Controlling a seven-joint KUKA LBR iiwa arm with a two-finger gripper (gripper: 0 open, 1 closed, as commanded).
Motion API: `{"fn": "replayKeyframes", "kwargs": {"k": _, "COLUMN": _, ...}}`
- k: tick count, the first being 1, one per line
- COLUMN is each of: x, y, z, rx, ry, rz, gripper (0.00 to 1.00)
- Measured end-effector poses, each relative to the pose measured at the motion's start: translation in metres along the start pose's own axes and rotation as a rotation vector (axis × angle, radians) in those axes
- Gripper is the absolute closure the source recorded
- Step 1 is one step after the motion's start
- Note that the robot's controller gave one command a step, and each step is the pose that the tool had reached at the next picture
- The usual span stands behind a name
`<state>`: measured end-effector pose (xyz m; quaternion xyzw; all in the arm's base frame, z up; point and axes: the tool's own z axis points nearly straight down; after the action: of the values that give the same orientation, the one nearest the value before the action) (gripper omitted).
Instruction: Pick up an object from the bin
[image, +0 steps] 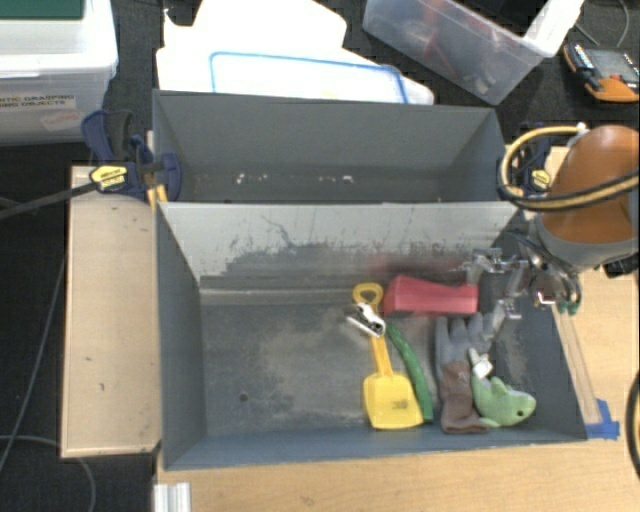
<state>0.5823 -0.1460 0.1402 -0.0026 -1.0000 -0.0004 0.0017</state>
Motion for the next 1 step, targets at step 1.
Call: {"fn": "replayKeyframes", "kwargs": {"k": 1, "x": -0.0015, "y": 0.0007, "z": -0.0049, "rx": 0.002, "ry": -0.006, "rz": -0.007, "gripper": 0.0}}
